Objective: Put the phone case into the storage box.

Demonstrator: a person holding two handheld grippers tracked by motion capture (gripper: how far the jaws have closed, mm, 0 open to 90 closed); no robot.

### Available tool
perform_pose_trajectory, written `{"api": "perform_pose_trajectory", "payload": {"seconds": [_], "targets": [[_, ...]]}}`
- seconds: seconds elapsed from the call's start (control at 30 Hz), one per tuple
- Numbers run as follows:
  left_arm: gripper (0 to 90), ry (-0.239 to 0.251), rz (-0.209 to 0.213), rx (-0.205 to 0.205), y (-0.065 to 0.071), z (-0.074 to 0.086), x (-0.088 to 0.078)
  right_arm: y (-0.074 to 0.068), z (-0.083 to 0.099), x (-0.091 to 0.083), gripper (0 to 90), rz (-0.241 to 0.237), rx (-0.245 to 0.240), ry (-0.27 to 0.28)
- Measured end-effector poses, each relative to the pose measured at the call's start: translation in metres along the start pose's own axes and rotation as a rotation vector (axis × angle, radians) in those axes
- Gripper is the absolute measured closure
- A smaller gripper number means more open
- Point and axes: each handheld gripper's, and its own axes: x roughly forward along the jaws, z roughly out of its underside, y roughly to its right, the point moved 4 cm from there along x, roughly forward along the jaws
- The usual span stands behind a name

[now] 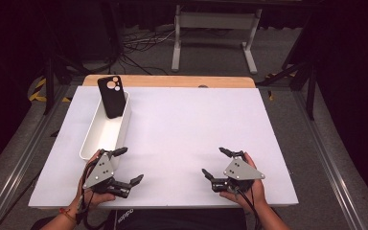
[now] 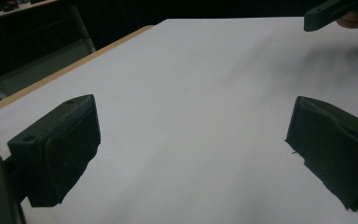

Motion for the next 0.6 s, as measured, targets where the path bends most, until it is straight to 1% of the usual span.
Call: {"api": "perform_pose_trajectory", "payload": {"seconds": [0.03,0.1,0.17,0.23,0.33,0.47,0.6], "targets": [[3.5,-0.007,0.009,0.008,0.0002,0.0001,-0.0006,-0.0003,0.0002,0.0006,15.6,-0.001,0.001,-0.001],[3.5,-0.006,0.004,0.013,0.0013,0.0004,-0.0005,-0.002,0.0002,0.0017,15.5,0.001,-0.012,-0.009],[3.5,0.001,0.001,0.008,0.0017,0.0001,-0.0013,-0.0037,-0.0008,0.0018,15.6,0.0,-0.015,-0.007],[3.5,-0.004,0.01,0.005,0.0019,-0.0001,-0.0024,-0.0046,-0.0015,0.0016,15.6,-0.002,-0.015,-0.01],[3.5,-0.006,0.006,0.016,0.0006,-0.0011,-0.0026,-0.0042,-0.0019,0.0021,15.6,0.0,-0.011,-0.007],[3.5,0.001,0.007,0.002,-0.0006,-0.0023,-0.0025,-0.0041,-0.0005,0.0034,15.6,-0.002,-0.008,-0.01],[3.5,-0.008,0.0,0.013,-0.0012,-0.0029,-0.0022,-0.0037,0.0011,0.0041,15.9,0.002,-0.008,-0.016]]}}
